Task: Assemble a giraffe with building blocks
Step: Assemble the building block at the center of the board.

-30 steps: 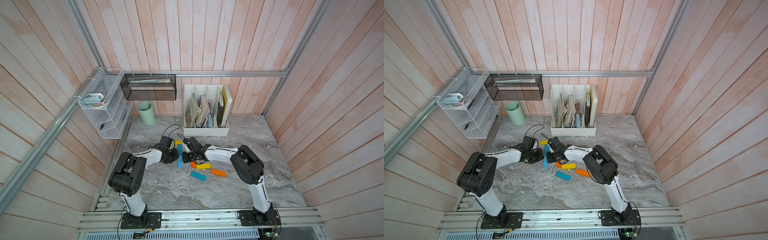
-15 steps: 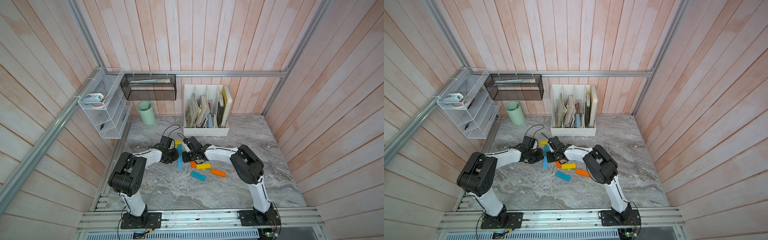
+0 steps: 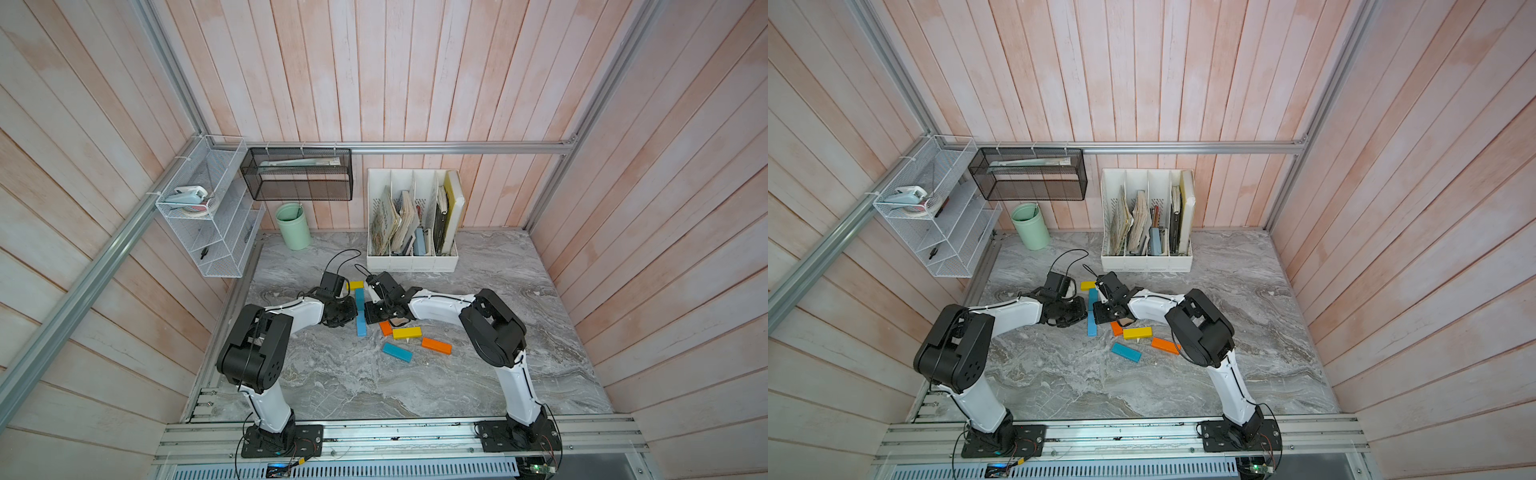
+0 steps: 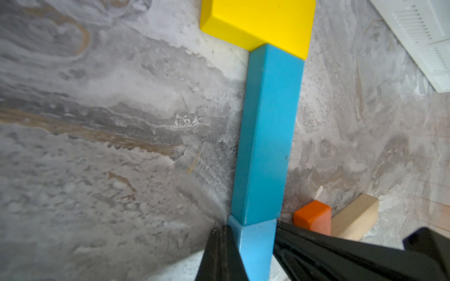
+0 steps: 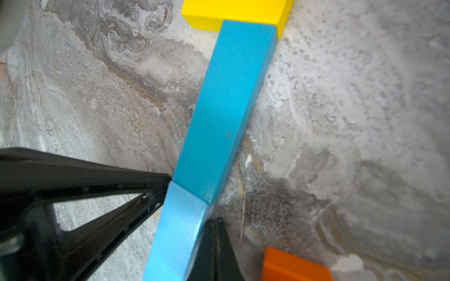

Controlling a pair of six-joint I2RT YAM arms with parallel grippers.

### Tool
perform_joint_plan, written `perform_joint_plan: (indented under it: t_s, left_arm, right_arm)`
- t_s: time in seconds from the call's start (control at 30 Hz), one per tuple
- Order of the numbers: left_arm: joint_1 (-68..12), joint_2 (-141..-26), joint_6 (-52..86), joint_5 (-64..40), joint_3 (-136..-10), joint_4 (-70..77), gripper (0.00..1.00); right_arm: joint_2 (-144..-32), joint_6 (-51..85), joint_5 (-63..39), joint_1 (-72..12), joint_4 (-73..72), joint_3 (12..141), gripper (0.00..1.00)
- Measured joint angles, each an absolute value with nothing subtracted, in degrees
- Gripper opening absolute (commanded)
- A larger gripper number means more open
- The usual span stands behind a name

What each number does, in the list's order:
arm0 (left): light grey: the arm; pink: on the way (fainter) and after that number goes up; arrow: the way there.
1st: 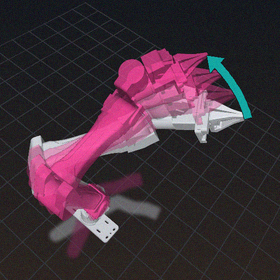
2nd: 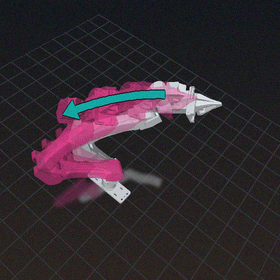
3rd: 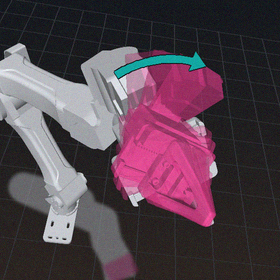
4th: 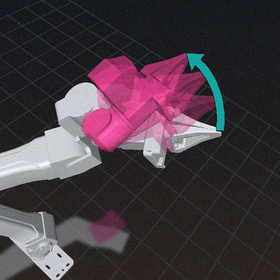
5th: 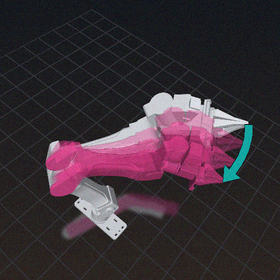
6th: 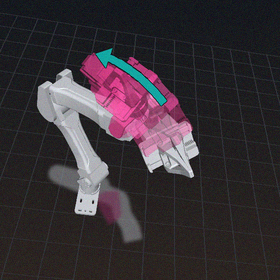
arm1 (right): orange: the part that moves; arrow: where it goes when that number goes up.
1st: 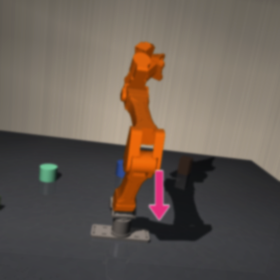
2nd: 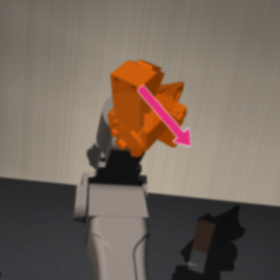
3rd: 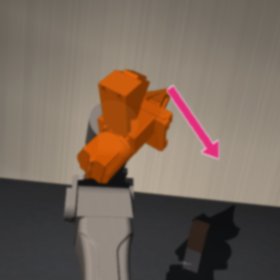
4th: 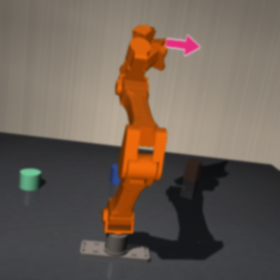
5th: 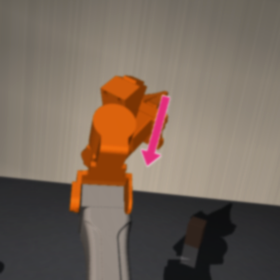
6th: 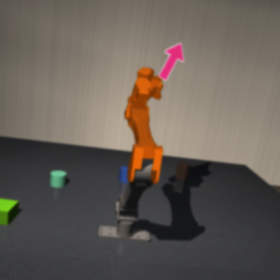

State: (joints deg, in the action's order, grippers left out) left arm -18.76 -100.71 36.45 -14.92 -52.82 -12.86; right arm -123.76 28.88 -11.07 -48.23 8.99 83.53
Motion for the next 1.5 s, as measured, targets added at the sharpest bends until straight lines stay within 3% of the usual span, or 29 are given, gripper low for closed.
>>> perform_joint_plan:
  t_s: [0.9, 0.93, 1.03, 1.07, 1.13, 1.2, 1.23, 1.37, 1.5]
  left_arm:
    - [-18.8, -100.8, 36.4, -14.5, -53.7, -14.3, 0.0]
    - [-18.8, -100.8, 36.4, -13.9, -53.9, -14.5, 0.01]
    - [-18.7, -100.4, 36.2, -11.4, -54.0, -15.7, 0.16]
    - [-18.7, -99.7, 36.3, -10.3, -53.8, -16.0, 0.21]
    - [-18.5, -96.5, 36.5, -8.4, -52.3, -16.4, 0.29]
    - [-18.3, -91.6, 36.7, -6.7, -50.6, -17.5, 0.32]
    - [-18.2, -88.7, 36.6, -5.9, -50.0, -18.1, 0.32]
    - [-18.1, -81.1, 36.2, -5.0, -49.8, -19.2, 0.32]
    - [-18.1, -78.5, 35.9, -5.1, -49.5, -20.8, 0.32]
  right_arm:
    - [-122.9, 29.6, -9.2, -48.3, 7.3, 81.7, 0.0]
    - [-122.4, 29.7, -8.4, -48.3, 7.2, 81.1, 0.0]
    - [-119.9, 29.6, -4.7, -48.3, 7.9, 78.6, 0.0]
    - [-118.7, 29.4, -3.2, -48.3, 8.2, 77.7, 0.05]
    - [-116.2, 28.7, -1.0, -48.3, 9.1, 76.3, 0.29]
    - [-113.1, 27.1, 0.7, -48.3, 10.4, 75.4, 0.45]
    - [-111.6, 26.5, 1.6, -48.3, 11.4, 75.3, 0.6]
    - [-108.0, 22.6, 3.7, -48.4, 15.1, 75.4, 0.63]
    - [-108.0, 21.0, 4.0, -48.8, 18.2, 74.5, 0.56]
